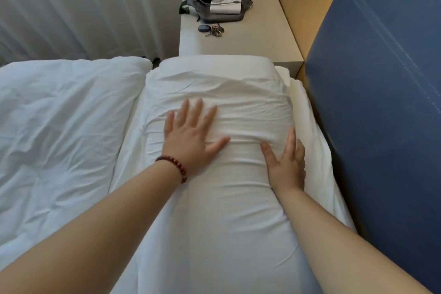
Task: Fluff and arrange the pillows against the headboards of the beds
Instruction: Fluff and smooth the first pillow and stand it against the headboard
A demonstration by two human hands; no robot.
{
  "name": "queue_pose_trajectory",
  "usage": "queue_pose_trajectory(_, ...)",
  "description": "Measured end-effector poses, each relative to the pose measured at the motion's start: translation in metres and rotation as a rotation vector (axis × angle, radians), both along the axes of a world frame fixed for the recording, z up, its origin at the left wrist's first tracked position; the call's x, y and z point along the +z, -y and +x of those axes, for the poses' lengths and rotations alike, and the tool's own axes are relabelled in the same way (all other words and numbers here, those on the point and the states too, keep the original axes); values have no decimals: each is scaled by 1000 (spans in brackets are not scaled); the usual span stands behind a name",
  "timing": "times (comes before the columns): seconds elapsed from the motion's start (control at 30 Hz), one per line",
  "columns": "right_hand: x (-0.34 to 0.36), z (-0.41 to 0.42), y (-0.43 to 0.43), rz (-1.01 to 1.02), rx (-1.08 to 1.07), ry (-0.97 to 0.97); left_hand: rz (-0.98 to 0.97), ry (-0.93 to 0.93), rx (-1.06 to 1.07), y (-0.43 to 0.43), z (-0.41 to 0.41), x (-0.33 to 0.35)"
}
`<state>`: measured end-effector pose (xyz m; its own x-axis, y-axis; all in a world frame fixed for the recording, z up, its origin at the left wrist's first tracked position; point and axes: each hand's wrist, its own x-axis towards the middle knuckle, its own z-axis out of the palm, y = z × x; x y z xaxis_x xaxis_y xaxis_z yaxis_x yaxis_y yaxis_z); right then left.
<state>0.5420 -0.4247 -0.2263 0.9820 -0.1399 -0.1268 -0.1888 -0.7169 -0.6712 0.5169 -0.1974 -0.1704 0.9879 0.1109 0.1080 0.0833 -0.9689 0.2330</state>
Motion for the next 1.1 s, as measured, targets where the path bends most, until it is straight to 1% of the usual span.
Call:
queue_pose_trajectory(0.07, -11, 3, -2, -27, 3, 9, 56, -70, -11, 2, 8, -21)
queue_pose_trajectory(0.27, -43, 10, -15, -116, 28, 17, 9, 11, -42, -9, 11, -77)
queue_pose_trajectory(0.5, -72, 17, -27, -194, 10, 17, -21, 4, -74, -12, 17, -121)
queue_pose_trajectory(0.73, -81, 17, -32, -259, -3, -5, -75, -14, -108, -11, 21, -139)
queue_pose_trajectory(0.97, -77, 10, -33, -292, -33, 86, -167, 72, -142, -15, 18, -150)
queue_pose_trajectory(1.1, -63, -1, -39, -370, -94, 68, -186, 118, -145, -17, 15, -146)
